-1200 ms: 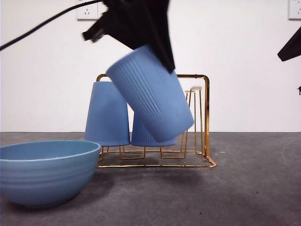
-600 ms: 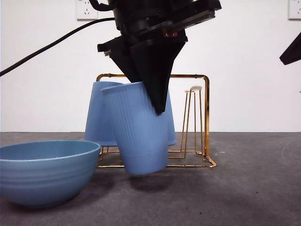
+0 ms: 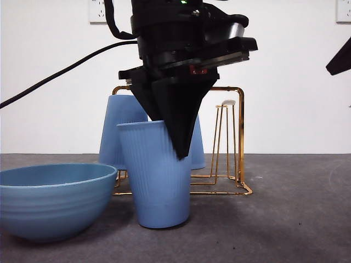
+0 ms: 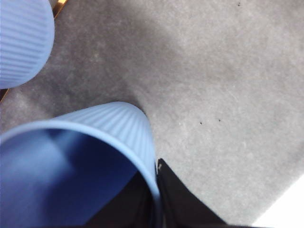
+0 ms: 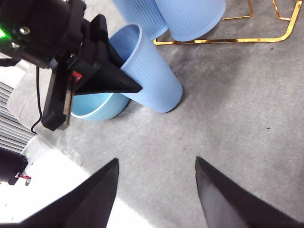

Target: Right arm lift cup from the cupboard, then place it on the right of the bowl

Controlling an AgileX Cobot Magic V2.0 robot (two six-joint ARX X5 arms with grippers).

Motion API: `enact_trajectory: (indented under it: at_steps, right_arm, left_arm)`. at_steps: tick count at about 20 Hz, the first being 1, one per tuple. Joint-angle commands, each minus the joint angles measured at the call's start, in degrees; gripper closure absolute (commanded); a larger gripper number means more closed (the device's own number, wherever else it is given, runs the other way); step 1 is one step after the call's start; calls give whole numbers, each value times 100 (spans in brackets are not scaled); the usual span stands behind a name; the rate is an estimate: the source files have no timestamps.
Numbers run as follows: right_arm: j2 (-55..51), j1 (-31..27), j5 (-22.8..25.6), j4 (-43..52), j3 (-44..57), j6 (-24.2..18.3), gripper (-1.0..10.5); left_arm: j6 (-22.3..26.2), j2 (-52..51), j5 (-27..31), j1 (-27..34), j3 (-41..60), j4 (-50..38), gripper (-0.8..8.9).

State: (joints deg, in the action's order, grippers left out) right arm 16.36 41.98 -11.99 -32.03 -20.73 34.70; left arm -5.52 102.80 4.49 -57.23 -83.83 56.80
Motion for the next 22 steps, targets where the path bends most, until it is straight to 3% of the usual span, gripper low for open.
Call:
enact_trajectory:
  at_steps: [1,3,4,9,12,17,22]
  right_arm:
    - [-4,42,4,42,-39,-63,694]
    - [-4,42,0,42,-39,-63,694]
    - [-4,42,0,42,-39,-66,694]
    - [46,39,20,39,-46,-90,686]
    - [404,20,186,-11,-234,-328,670]
    - [1482,-4,907,-140,-1137,-1224,670]
    - [2625,-214,1263,-105,-2267,-2087,621]
  left_arm:
    - [37,116,17,-66,-133,-52,666]
    - [39,109,17,-66,-142,46,388]
    - [39,90,17,-66,-142,96,342]
    - [39,-605,-22,-96,-140,92,344]
    - [81,-1268,-20,11,-98,26,344]
    - [251,-2439,39,463,223,129,344]
    - [358,-4006,214,1510,1327,20,344]
